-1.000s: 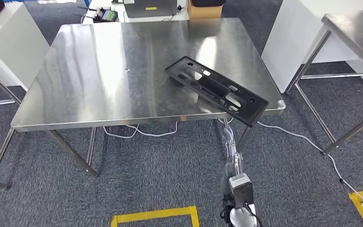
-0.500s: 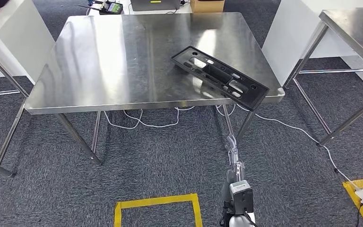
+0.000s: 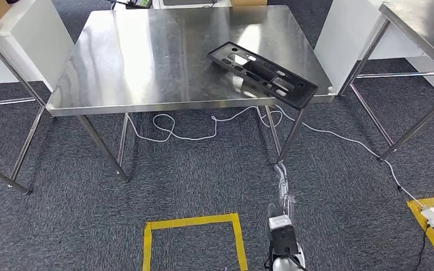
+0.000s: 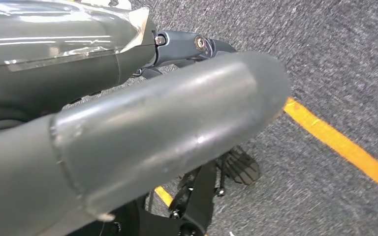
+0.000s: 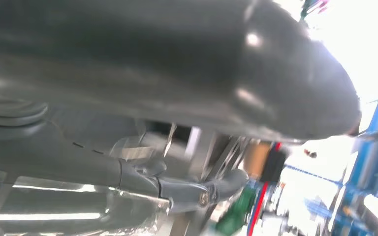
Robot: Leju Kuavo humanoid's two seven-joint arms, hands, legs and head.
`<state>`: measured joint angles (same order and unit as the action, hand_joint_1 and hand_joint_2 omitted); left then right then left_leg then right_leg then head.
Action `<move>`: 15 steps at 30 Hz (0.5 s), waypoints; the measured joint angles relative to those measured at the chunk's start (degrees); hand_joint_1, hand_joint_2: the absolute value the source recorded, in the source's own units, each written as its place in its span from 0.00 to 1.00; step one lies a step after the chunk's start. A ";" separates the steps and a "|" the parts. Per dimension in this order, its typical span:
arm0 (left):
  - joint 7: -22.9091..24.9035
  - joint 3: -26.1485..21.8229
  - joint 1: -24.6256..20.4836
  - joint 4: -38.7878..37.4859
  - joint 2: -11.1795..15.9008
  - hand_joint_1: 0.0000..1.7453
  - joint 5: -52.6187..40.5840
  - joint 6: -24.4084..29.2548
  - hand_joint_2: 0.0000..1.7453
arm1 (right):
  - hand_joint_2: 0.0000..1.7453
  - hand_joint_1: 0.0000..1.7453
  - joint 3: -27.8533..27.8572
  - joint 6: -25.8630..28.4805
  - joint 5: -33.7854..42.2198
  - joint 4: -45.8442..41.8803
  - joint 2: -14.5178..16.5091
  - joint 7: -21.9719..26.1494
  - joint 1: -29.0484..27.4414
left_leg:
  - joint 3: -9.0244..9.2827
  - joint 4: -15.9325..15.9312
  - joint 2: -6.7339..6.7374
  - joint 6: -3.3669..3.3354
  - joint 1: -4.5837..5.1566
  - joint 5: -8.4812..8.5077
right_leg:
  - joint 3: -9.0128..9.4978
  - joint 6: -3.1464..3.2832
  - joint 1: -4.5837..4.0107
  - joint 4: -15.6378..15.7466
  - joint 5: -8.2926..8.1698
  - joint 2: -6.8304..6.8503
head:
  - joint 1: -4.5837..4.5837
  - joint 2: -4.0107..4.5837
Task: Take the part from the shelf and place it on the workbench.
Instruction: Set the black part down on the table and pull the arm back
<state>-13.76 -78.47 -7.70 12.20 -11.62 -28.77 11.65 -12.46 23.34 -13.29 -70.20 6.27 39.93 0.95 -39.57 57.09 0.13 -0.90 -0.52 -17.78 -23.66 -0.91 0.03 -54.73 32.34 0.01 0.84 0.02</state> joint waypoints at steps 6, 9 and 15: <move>0.47 1.04 0.13 -0.01 -0.03 0.00 -1.83 -0.09 0.00 | 0.00 0.00 0.48 3.71 -3.18 29.56 2.82 -8.34 11.02 | -3.83 15.56 -0.35 1.69 -0.78 -12.91 | -4.14 2.21 0.52 -0.11 -4.58 0.64 | 0.31 0.00; 0.91 1.84 0.13 -0.01 -0.02 0.00 -2.65 -0.38 0.00 | 0.00 0.00 0.89 1.60 -2.46 39.83 3.97 -15.57 12.61 | 0.10 15.86 -0.31 2.17 -1.34 -9.16 | -6.67 1.50 0.60 -0.78 -6.26 1.10 | 0.33 0.00; 1.91 2.89 -0.06 0.00 0.16 0.00 -3.50 -0.40 0.00 | 0.00 0.00 4.04 -7.29 1.37 48.99 5.00 -16.78 13.40 | 9.74 1.20 -0.49 0.56 -1.15 -11.19 | -10.31 -0.88 0.34 -2.90 -8.29 1.16 | 0.22 0.00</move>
<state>-11.85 -75.59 -7.75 12.20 -11.46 -32.27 11.25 -8.42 16.05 -11.91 -21.21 11.27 23.16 14.35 -29.83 58.29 -0.35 -0.34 -1.66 -28.97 -33.97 -1.78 0.38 -57.63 24.05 1.17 1.07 0.02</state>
